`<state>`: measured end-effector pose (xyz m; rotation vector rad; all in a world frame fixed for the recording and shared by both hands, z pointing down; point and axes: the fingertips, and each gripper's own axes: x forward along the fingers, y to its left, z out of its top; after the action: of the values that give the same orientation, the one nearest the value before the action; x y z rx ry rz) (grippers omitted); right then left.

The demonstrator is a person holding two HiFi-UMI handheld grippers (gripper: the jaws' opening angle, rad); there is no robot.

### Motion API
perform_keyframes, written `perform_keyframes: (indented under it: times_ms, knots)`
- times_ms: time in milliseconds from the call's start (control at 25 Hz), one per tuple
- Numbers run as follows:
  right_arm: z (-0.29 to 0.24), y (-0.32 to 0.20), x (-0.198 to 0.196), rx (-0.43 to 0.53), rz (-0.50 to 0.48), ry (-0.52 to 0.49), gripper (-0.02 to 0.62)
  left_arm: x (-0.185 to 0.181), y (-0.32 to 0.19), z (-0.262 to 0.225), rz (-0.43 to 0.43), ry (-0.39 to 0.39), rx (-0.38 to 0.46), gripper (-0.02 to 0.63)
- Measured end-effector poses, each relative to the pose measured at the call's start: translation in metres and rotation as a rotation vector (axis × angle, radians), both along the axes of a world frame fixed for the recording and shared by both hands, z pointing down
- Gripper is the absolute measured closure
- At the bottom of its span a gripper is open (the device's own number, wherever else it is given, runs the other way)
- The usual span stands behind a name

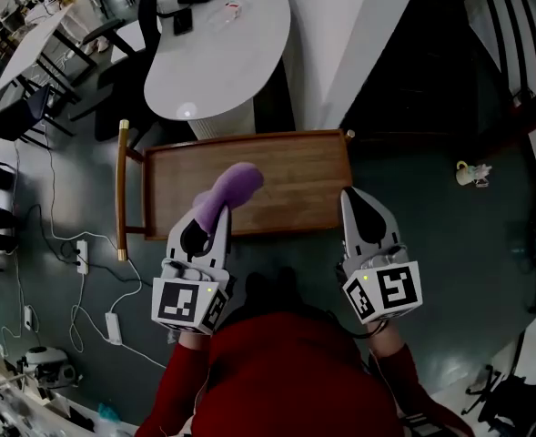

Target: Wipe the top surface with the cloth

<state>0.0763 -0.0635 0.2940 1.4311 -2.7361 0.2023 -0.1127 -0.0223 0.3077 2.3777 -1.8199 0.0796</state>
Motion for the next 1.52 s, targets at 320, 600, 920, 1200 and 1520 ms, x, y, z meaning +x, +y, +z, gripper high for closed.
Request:
perform_keyframes:
  times_ms: [320, 600, 920, 1200, 1520]
  knots:
    - [-0.003, 0.007, -0.002, 0.024, 0.002, -0.009, 0.584, -0.001, 0.005, -0.004, -0.023, 0.038, 0.011, 0.540]
    - [-0.001, 0.007, -0.004, 0.020, 0.002, -0.003, 0.583, -0.005, 0.005, 0.007, -0.010, 0.015, -0.006, 0.540]
    - [-0.006, 0.009, -0.003, 0.051, 0.004, -0.014, 0.583, 0.003, -0.001, 0.022, 0.033, 0.026, -0.053, 0.540]
    - [-0.011, 0.010, 0.016, 0.057, 0.063, -0.022, 0.583, 0.070, -0.069, 0.083, 0.211, 0.002, -0.132, 0.540]
    - [-0.025, 0.007, 0.048, 0.083, 0.136, -0.026, 0.583, 0.183, -0.148, 0.147, 0.390, -0.062, -0.259, 0.540]
